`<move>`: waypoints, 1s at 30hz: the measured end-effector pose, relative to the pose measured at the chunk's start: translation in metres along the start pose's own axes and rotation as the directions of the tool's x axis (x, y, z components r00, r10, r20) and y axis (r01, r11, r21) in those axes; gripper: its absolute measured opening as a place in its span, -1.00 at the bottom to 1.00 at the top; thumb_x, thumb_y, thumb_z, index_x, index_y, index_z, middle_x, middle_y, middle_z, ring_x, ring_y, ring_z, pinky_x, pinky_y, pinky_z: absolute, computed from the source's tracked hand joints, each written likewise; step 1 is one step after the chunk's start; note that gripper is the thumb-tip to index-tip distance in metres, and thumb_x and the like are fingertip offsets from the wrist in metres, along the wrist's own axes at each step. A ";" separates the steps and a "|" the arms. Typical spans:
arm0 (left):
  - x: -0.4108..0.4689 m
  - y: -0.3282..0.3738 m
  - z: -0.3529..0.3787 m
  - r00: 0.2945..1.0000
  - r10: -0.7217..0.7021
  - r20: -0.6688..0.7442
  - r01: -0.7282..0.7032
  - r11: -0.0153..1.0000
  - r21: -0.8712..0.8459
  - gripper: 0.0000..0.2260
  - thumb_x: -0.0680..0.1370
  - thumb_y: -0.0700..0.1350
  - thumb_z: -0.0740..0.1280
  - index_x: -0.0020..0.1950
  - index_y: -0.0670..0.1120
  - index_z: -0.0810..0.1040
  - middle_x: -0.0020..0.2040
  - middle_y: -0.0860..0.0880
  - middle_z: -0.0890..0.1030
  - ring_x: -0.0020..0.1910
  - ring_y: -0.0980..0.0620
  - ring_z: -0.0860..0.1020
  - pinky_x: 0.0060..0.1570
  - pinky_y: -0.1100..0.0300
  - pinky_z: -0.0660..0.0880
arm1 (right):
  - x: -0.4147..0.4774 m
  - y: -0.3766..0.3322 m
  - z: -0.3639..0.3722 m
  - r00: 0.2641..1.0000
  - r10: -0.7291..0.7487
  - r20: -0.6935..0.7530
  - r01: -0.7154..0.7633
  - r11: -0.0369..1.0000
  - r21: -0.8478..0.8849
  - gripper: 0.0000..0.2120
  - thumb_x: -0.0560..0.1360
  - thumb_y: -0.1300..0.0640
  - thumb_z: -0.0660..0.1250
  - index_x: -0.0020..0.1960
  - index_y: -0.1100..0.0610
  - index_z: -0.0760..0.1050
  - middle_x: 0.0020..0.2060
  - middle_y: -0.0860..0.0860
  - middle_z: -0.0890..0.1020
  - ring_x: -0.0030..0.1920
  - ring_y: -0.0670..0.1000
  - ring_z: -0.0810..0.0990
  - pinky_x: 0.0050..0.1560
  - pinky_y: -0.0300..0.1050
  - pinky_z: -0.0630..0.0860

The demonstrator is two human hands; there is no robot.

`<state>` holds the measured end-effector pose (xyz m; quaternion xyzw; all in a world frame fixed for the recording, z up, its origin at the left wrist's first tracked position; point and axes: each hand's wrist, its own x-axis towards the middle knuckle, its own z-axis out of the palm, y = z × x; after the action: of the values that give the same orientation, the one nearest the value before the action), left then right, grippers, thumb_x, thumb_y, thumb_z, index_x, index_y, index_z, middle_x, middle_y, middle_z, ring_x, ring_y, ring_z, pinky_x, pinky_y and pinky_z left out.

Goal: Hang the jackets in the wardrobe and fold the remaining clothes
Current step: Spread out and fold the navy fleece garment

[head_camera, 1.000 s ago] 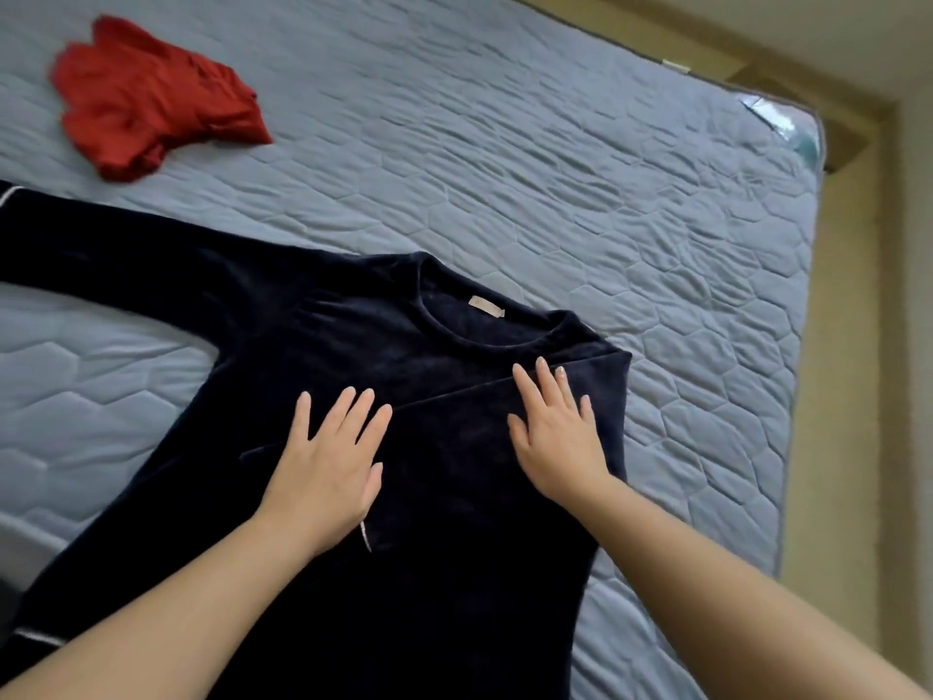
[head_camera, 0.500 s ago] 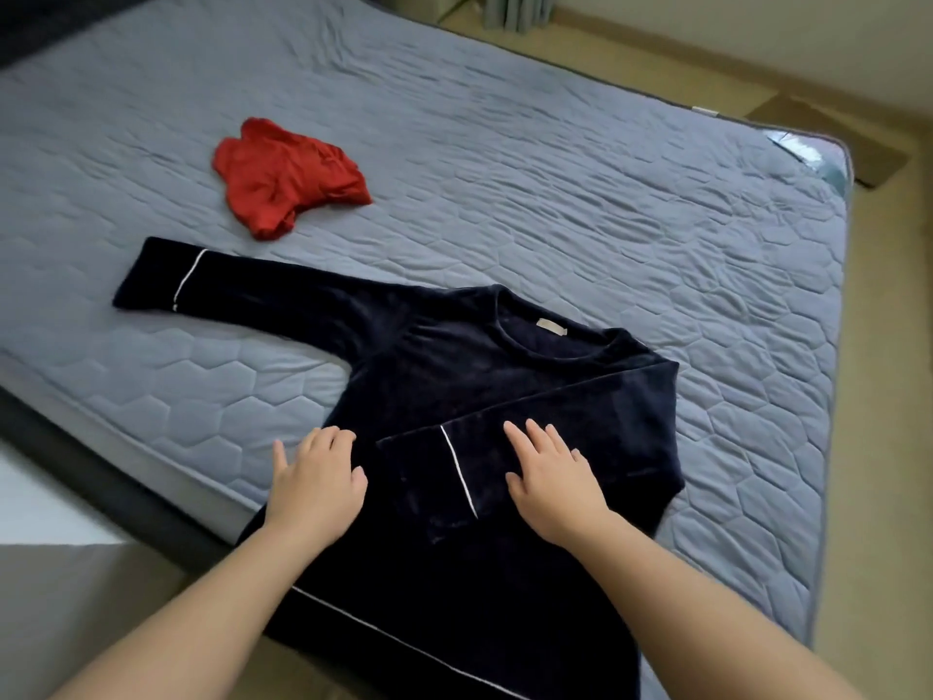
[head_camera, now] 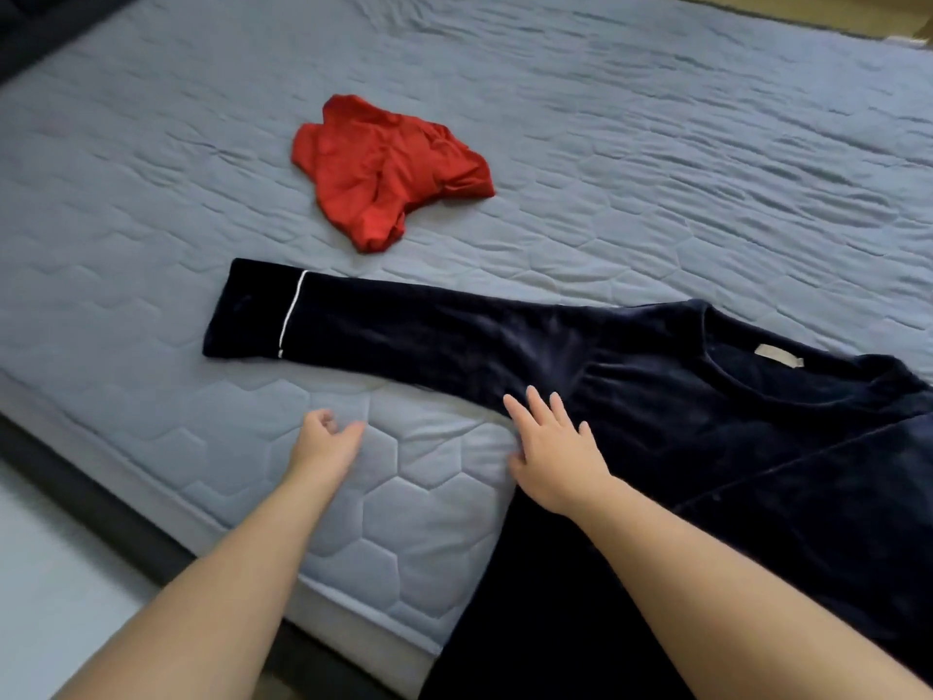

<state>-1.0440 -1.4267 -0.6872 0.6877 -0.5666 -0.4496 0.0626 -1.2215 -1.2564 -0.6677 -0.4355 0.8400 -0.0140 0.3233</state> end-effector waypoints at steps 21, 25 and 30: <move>0.193 -0.001 -0.054 0.987 -0.145 -0.065 0.010 0.465 -0.885 -0.63 0.54 -0.14 0.38 0.32 -0.11 0.44 0.06 -0.05 0.61 -0.03 0.01 0.62 -0.20 0.09 0.61 | 0.189 -0.061 0.038 0.943 -0.016 -0.331 -0.065 0.971 -0.231 -0.24 0.50 -0.36 -0.12 0.56 -0.02 -0.25 0.53 0.11 -0.28 0.51 0.22 -0.32 0.39 0.47 -0.17; 0.201 -0.008 -0.042 0.981 -0.169 -0.098 -0.003 0.488 -0.873 -0.57 0.51 -0.11 0.41 0.34 -0.14 0.44 0.14 -0.09 0.59 0.03 -0.04 0.60 -0.14 0.07 0.60 | 0.215 -0.101 0.044 0.927 -0.023 -0.374 -0.054 0.980 -0.193 -0.20 0.50 -0.35 -0.12 0.56 0.08 -0.22 0.54 0.10 -0.24 0.52 0.22 -0.30 0.37 0.49 -0.18; 0.198 -0.004 -0.051 0.979 -0.185 -0.088 0.033 0.565 -0.825 -0.75 0.56 -0.12 0.35 0.21 -0.13 0.47 0.17 -0.14 0.57 0.06 -0.09 0.59 0.03 -0.04 0.57 | 0.207 -0.111 0.042 0.920 -0.205 -0.335 0.165 0.976 -0.144 -0.32 0.55 -0.28 -0.07 0.57 -0.04 -0.16 0.55 -0.02 -0.22 0.53 0.11 -0.29 0.44 0.35 -0.23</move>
<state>-1.0147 -1.6123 -0.7681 0.6489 -0.2434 -0.6049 0.3922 -1.2030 -1.4679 -0.7767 -0.5212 0.8384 -0.0737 0.1416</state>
